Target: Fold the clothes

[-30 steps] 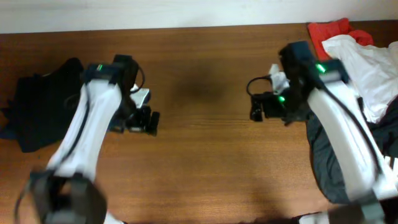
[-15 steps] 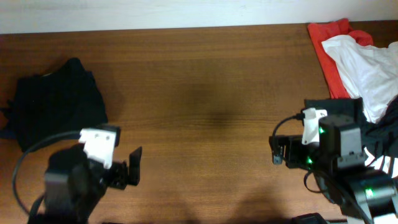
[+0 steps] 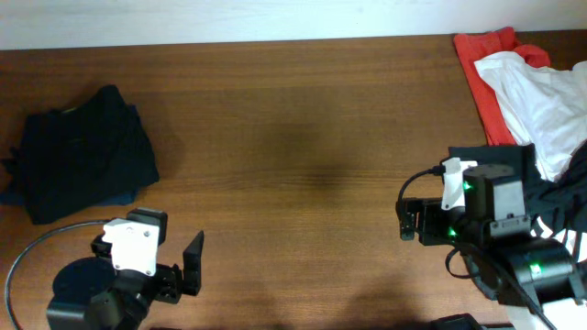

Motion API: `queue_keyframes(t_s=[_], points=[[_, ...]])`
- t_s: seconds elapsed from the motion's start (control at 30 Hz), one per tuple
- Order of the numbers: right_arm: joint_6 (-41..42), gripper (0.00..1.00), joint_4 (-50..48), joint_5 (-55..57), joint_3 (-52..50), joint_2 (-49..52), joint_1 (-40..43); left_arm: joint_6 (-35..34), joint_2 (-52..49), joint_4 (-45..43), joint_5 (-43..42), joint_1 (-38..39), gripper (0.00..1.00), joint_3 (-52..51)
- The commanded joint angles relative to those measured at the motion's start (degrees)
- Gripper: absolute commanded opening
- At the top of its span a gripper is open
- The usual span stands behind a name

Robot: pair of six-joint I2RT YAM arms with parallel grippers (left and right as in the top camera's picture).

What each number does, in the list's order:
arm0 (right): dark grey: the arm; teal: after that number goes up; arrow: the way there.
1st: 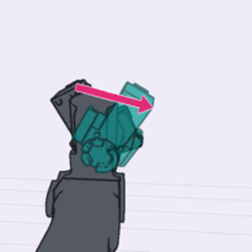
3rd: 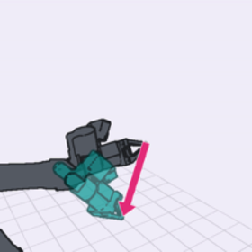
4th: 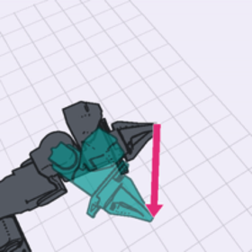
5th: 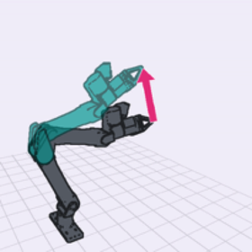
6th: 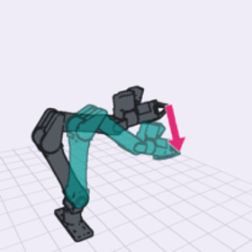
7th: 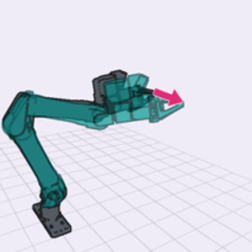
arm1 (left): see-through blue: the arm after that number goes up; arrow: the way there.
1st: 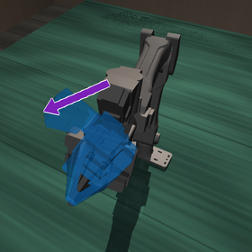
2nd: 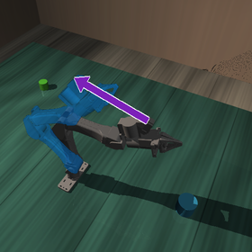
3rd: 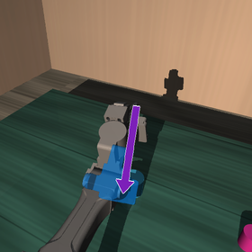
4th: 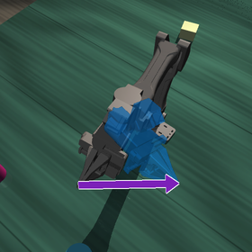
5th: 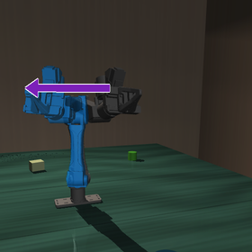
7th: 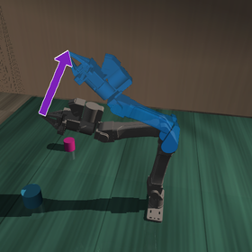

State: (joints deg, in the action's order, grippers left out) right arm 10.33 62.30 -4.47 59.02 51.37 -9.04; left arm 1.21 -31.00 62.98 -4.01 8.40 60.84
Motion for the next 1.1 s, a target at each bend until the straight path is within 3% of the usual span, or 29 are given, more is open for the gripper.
queue_keyframes(t_s=[0.0, 0.3, 0.43, 0.8, 1.07], points=[[0.26, 0.99, -0.11, 0.87, -0.37, 0.72, 0.11, -0.39, 0.33, 0.17, 0.42, 0.07, 0.99, -0.44], [-0.72, 0.99, 0.04, 4.20, -1.22, -9.73, 0.11, -0.39, 0.33, 0.83, 0.42, 0.07, 0.99, -0.44], [-6.84, 0.99, -10.05, 4.11, -7.69, -18.53, 0.17, -0.39, 0.33, 1.40, 0.42, 0.07, 0.99, -0.44], [-7.13, 0.99, -35.50, 1.27, -35.08, -46.40, 6.25, -0.39, 0.33, 1.42, 0.42, 0.07, 0.99, -0.44], [-7.13, 0.99, -53.42, 1.49, -47.25, -51.17, 7.23, -0.39, 0.33, 4.59, 0.42, 0.07, 0.99, -0.44]])
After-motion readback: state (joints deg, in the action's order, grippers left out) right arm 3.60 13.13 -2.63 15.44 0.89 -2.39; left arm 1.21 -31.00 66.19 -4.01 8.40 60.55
